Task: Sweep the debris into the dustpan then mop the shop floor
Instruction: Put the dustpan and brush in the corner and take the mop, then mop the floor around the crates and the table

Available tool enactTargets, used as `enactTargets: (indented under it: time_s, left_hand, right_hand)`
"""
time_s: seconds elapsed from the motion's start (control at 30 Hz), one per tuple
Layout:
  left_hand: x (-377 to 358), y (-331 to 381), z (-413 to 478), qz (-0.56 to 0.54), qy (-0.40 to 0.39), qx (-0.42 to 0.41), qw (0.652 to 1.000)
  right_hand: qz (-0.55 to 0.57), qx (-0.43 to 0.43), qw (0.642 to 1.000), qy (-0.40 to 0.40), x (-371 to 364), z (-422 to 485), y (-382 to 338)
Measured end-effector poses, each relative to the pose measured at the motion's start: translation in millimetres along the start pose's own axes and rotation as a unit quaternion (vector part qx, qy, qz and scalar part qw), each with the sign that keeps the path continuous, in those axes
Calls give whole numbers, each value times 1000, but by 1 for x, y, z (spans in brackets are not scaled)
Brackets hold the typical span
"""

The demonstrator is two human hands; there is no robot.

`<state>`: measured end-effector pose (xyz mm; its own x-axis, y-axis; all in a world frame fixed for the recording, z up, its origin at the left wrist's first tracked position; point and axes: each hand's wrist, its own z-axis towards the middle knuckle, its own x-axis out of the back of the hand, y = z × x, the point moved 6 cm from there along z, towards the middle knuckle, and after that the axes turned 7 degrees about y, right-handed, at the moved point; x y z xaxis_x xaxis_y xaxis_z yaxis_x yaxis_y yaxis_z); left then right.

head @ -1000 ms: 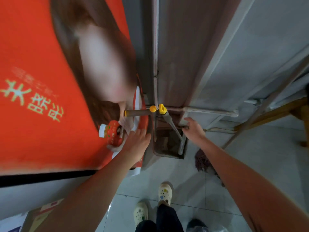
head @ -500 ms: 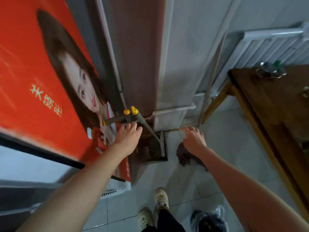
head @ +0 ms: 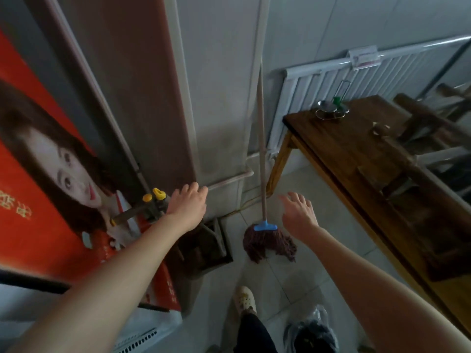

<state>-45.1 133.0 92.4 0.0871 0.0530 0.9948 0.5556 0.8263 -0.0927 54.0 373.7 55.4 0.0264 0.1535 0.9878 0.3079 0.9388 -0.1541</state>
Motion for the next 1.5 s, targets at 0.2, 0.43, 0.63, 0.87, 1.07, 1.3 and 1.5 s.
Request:
enactTargets:
  time_s: [0.2,0.43,0.63,0.87,1.07,1.3,1.5]
  left_hand:
    - [10,20,66,-4,-5,-13,1000]
    - [11,37,174,-23,-19,3,1000]
    - [10,48,259,-41,-8,37,998]
    - [10,35,334,-59,27,82,995]
    - [6,31,365,-87,62,87,990]
    - [11,19,380,-110,103,96,984]
    - [15,15,381,-116,125,88,981]
  right_hand:
    - [18,-20,1000,12,11,51,36]
    - [60,-30,998,0,2,153,79]
    - [128,-39,991,-24,2,247,94]
    - [216,-46,973,-64,-23,325,95]
    - [234,-15,969,-80,-34,381,83]
    - [279,-13,956,-93,-46,421,61]
    - [301,-61,946,-100,-65,432,57]
